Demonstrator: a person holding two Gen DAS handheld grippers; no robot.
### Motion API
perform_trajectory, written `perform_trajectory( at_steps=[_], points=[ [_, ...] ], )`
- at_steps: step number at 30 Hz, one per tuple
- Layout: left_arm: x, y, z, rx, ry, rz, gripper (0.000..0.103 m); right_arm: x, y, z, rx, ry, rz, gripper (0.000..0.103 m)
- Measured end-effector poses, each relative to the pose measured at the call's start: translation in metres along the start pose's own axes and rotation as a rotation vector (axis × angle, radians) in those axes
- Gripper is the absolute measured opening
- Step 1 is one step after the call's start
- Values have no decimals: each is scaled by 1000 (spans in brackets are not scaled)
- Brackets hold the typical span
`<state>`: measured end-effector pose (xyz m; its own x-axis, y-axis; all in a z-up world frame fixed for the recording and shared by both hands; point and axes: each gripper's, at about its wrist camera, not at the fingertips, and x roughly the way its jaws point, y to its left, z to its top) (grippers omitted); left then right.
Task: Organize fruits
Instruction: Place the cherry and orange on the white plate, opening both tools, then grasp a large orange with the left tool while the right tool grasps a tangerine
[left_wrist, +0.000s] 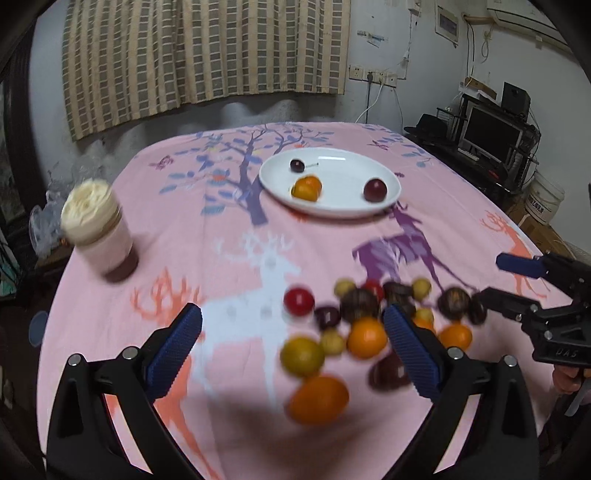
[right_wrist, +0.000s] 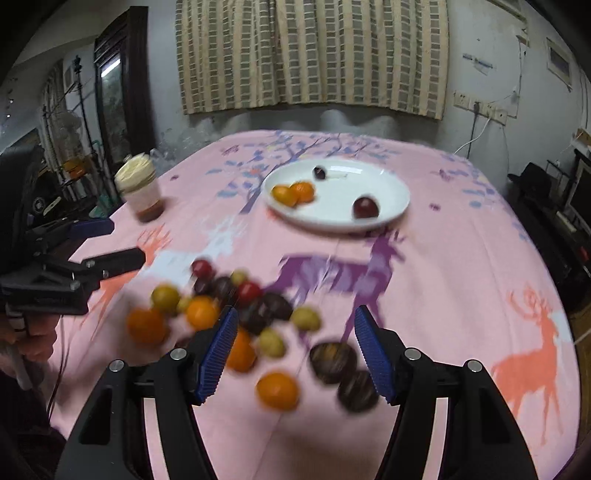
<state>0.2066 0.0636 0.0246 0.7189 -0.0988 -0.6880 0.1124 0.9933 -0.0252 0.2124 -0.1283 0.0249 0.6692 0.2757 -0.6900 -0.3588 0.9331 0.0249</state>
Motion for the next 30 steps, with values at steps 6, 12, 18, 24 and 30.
perform_trajectory(
  at_steps=[6,12,18,24,30],
  points=[
    [-12,12,-56,-40,37,-8,97,17,14,-41,42,113,46,56],
    [-22,13,-74,-5,37,-5,97,34,14,-43,63,145,2,49],
    [-15,10,-76,20,47,-27,97,50,2,-43,86,186,-39,42],
    [10,-3,-64,99,96,-48,78,51,-5,-45,106,187,-38,38],
    [31,-8,-57,122,152,-112,64,16,-6,-47,140,118,32,38]
  ],
)
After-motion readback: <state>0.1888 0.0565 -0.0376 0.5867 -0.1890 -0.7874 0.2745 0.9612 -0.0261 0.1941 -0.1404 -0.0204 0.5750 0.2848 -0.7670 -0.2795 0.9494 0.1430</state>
